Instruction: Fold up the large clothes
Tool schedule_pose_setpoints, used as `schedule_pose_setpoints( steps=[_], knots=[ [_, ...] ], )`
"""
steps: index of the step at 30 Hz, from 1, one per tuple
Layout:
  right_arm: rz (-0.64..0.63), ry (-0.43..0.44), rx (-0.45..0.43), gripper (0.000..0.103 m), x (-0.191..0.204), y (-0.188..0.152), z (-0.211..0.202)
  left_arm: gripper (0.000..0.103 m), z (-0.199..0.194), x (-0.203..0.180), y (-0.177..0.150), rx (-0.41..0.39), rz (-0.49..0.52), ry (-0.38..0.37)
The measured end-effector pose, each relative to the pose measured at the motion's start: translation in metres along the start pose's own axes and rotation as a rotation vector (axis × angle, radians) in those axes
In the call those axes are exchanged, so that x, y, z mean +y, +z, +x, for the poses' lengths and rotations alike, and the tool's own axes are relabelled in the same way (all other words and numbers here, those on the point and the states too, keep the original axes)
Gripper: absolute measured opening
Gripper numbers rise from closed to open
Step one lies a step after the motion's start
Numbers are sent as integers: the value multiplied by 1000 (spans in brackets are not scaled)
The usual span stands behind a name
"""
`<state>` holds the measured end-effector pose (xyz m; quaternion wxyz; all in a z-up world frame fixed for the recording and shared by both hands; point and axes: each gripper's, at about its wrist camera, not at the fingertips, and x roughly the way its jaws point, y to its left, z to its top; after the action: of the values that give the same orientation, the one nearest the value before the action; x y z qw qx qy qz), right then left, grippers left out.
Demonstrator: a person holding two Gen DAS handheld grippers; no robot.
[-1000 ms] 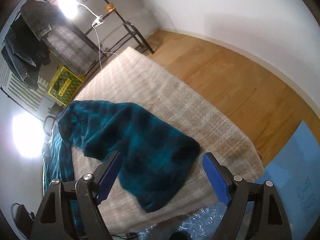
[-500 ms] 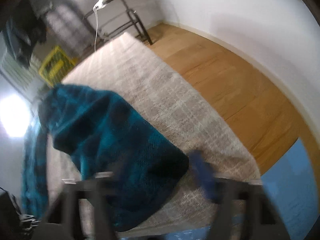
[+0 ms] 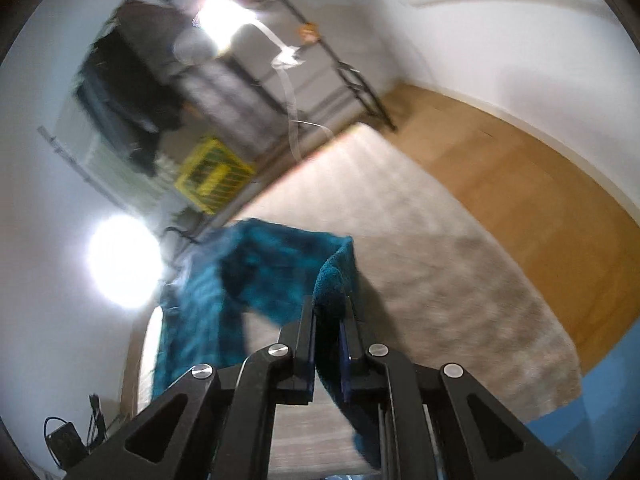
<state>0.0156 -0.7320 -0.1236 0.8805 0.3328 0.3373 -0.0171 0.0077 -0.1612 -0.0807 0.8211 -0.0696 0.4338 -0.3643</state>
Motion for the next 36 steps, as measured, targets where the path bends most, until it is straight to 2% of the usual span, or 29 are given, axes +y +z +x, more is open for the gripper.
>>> schedule_pose_setpoints(
  steps=[3, 7, 11, 15, 17, 20, 22, 24, 25, 26, 28, 30, 31, 32, 33, 35, 36],
  knots=[
    [-45, 70, -19, 7, 45, 4, -5, 31, -54, 32, -18, -96, -96, 128],
    [-148, 180, -5, 7, 126, -4, 2, 31, -83, 68, -31, -166, -196, 181],
    [-266, 279, 52, 7, 205, -37, 17, 31, -81, 82, -30, -194, -209, 163],
    [-451, 334, 204, 7, 282, -104, 48, 31, -72, 82, -19, -193, -179, 117],
    [-523, 323, 289, 7, 302, -140, 70, 31, -68, 84, -13, -207, -180, 87],
    [-595, 274, 416, 7, 314, -186, 104, 43, -48, 91, -3, -198, -208, 42],
    [-615, 255, 506, 7, 313, -212, 128, 43, -31, 97, 0, -177, -239, 8],
    [-636, 255, 559, 14, 308, -225, 141, 45, -6, 103, 1, -136, -276, -26],
    [-651, 246, 578, 24, 305, -229, 144, 46, 8, 106, 0, -109, -288, -37],
    [-657, 235, 584, 39, 303, -228, 148, 50, 17, 107, 0, -90, -295, -46],
    [-645, 234, 582, 50, 288, -220, 147, 53, 46, 113, 0, -34, -323, -72],
    [-621, 253, 572, 52, 278, -201, 147, 54, 74, 118, 2, 25, -352, -93],
    [-593, 270, 549, 56, 270, -177, 145, 54, 86, 120, 4, 47, -360, -101],
    [-593, 270, 549, 63, 270, -177, 145, 54, 99, 120, 7, 68, -357, -99],
    [-578, 266, 535, 64, 267, -161, 148, 54, 107, 120, 10, 79, -345, -84],
    [-552, 206, 481, 64, 260, -126, 157, 54, 120, 119, 15, 90, -315, -51],
    [-526, 162, 439, 64, 259, -93, 171, 54, 127, 121, 17, 96, -307, -41]
  ],
)
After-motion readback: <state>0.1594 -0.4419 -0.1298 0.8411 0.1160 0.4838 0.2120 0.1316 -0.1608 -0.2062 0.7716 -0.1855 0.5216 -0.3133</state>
